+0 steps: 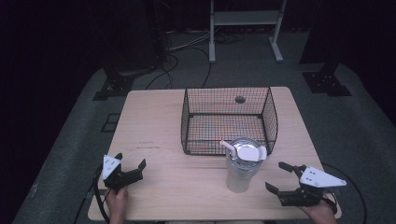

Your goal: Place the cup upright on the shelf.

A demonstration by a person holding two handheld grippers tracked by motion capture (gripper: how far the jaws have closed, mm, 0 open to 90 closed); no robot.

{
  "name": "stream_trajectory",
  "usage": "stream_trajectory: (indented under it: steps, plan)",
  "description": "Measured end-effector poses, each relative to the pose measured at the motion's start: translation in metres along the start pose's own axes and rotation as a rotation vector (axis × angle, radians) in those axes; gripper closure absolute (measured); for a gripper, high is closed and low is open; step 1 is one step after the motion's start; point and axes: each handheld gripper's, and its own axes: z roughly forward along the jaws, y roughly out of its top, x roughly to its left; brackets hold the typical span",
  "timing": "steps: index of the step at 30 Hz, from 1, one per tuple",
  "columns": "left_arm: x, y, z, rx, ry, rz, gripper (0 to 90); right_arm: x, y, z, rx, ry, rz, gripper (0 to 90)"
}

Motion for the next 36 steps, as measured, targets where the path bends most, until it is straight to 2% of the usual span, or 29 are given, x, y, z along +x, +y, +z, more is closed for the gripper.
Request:
stream_trajectory:
  steps: [9, 12, 13, 19, 25, 36]
  plan:
    - [-0.001, 0.0, 0.0, -0.006, -0.006, 0.01, 0.0, 0.007, 0.005, 0.015, -0.01, 0.06, -0.011, 12.4]
    - [-0.001, 0.0, 0.0, -0.005, -0.008, 0.016, 0.0, 0.01, 0.005, 0.018, -0.011, 0.066, -0.016, 12.4]
    - [-0.002, 0.0, 0.0, -0.006, -0.007, 0.019, 0.0, 0.013, 0.004, 0.022, -0.019, 0.048, -0.049, 12.4]
    - [-0.004, 0.0, 0.0, -0.006, -0.009, 0.043, 0.0, 0.019, 0.007, 0.034, -0.014, 0.085, -0.046, 12.4]
    - [-0.004, 0.0, 0.0, -0.004, -0.01, 0.045, 0.0, 0.02, 0.008, 0.046, -0.007, 0.111, -0.043, 12.3]
    - [-0.005, 0.0, 0.0, -0.002, 0.0, 0.052, 0.0, 0.02, 0.011, 0.062, -0.043, 0.108, -0.051, 10.5]
